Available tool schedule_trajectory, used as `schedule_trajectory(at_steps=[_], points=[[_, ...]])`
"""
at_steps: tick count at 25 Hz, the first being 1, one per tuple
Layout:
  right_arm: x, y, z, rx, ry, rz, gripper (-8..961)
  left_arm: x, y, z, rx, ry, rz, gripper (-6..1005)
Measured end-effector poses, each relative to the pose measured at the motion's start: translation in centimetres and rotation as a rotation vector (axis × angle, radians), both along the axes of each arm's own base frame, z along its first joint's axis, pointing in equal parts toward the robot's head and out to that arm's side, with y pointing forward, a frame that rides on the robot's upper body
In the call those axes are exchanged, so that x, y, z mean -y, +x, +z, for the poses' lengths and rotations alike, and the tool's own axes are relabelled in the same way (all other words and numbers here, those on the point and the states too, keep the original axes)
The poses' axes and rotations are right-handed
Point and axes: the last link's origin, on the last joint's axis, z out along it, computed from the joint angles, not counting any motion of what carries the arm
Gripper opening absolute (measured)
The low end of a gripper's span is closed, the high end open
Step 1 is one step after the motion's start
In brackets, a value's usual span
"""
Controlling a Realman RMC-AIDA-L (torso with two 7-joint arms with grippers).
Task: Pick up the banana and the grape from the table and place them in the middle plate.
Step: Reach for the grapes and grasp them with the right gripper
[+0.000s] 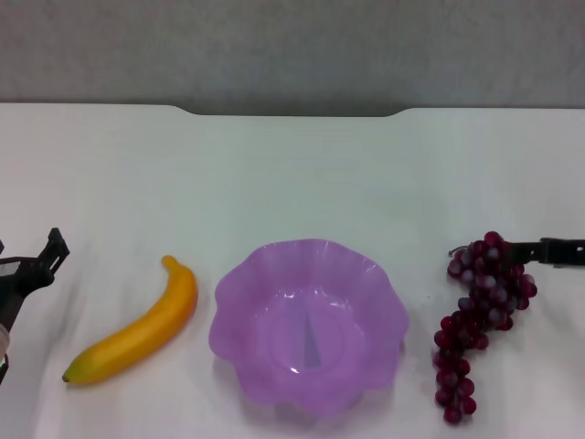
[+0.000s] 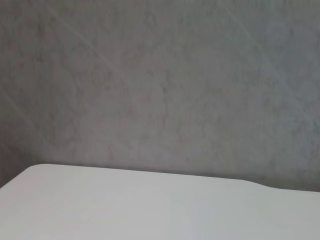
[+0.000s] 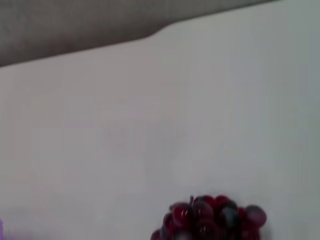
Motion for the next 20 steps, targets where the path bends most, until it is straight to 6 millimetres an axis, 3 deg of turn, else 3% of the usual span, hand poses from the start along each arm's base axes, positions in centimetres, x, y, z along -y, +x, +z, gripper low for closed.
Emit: schedule_trajectory(at_steps=[7,20], points=[[-0.4,-0.1,-2.1,0.027,-0.048,0.022,860,-0.1,0.2,-0.1,0.002,-0.001,-0.005,881],[-1.0,1.7,-3.5,0.101,0.001,0.055,860,-0.2,0.4,-0.2,0.003,-0.004,-0.013,879]])
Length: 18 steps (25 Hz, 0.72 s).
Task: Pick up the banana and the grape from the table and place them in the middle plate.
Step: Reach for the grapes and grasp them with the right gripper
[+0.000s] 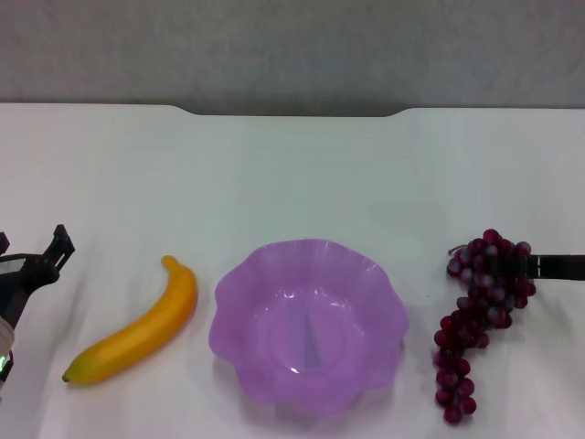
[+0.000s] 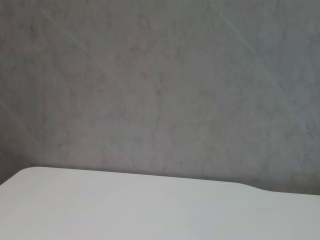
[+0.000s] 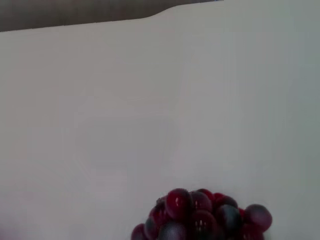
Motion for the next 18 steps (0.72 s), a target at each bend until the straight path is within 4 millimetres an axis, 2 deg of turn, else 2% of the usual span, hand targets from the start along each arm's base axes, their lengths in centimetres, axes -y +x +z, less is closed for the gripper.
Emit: schedule_trajectory(at_steps=[18], points=[[-0.6,-1.4,-3.2,0.158,0.028,0.221,818,-0.1,0.1,0.0,0.0,0.002,-0.006,878]])
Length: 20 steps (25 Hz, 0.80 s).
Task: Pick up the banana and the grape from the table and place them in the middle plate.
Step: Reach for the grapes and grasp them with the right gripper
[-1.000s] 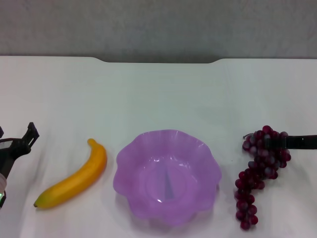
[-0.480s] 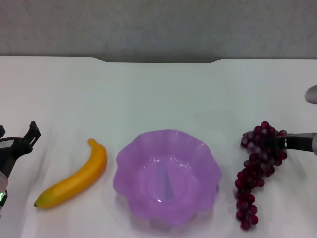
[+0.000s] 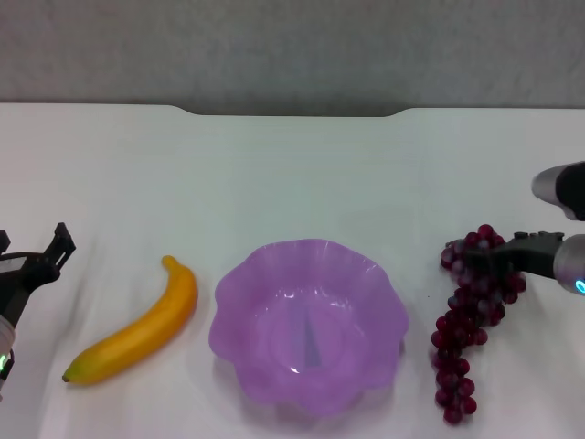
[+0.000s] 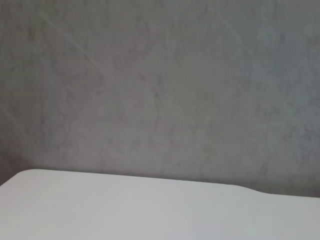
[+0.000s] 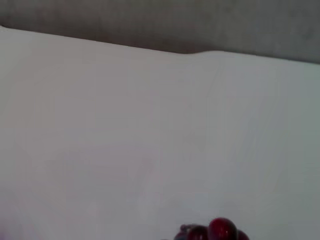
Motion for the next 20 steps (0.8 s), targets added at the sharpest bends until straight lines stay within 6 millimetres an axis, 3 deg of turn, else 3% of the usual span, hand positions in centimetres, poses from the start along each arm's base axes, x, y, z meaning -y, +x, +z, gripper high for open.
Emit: schedule_trajectory(at_steps=[6,20], points=[[-0.4,-0.9,-0.5,0.055,0.014,0.095,805,0.0,0.0,0.0,-0.001,-0.003,-0.002,877],[-0.2,0.1,-0.7,0.088,0.03,0.1,772,0.1,0.0,0.0,-0.002,-0.003,-0.002,876]])
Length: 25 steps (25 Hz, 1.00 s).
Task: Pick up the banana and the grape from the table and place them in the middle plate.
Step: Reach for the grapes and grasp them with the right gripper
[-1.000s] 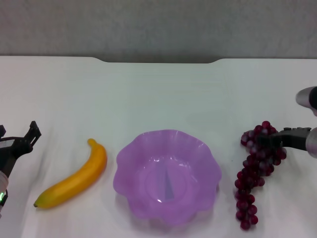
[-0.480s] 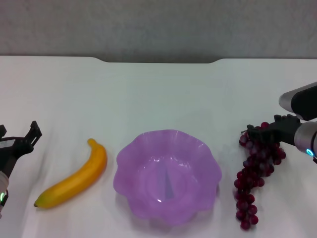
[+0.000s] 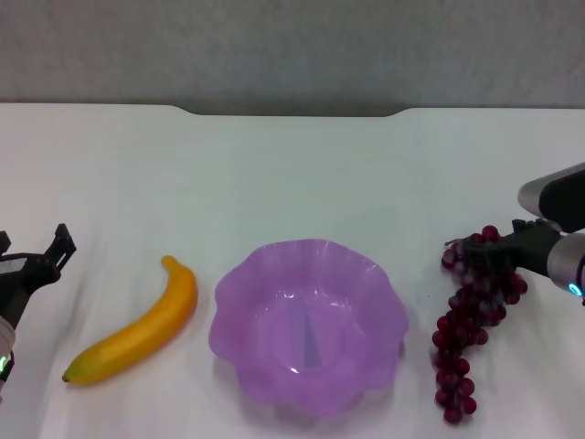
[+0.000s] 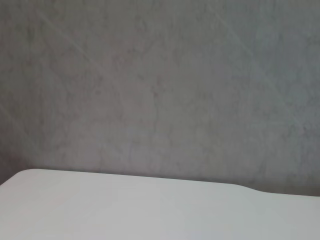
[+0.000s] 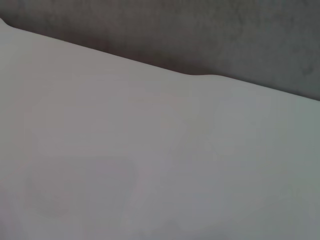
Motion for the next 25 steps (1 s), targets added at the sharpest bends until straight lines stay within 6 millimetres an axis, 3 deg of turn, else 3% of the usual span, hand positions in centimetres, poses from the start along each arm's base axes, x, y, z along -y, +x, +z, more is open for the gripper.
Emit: schedule_trajectory(at_steps=[11,16,25], points=[[0.16,-0.24,-0.5,0.004,-0.007,0.016,747,0.11,-0.09,0.02,0.001,0.002,0.002,875],[0.28,0.0,-0.58,0.006,-0.012,0.007,522,0.11,-0.09,0.04,0.002,0.003,0.003,874],[0.41,0.18,-0.59,0.01,-0.014,0.005,408,0.05,-0.02,0.01,0.001,0.002,0.0,874]])
